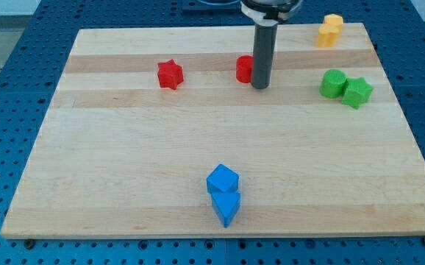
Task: Move the red circle to the top centre
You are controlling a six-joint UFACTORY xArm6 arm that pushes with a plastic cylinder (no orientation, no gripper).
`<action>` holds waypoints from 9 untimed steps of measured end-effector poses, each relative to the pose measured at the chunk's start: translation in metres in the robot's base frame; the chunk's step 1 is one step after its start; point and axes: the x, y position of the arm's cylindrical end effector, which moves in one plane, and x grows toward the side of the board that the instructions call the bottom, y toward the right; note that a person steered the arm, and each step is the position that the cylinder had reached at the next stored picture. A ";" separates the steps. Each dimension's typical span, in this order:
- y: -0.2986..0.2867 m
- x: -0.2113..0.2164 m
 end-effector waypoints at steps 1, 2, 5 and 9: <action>-0.013 -0.006; -0.038 -0.006; -0.012 -0.019; -0.051 -0.066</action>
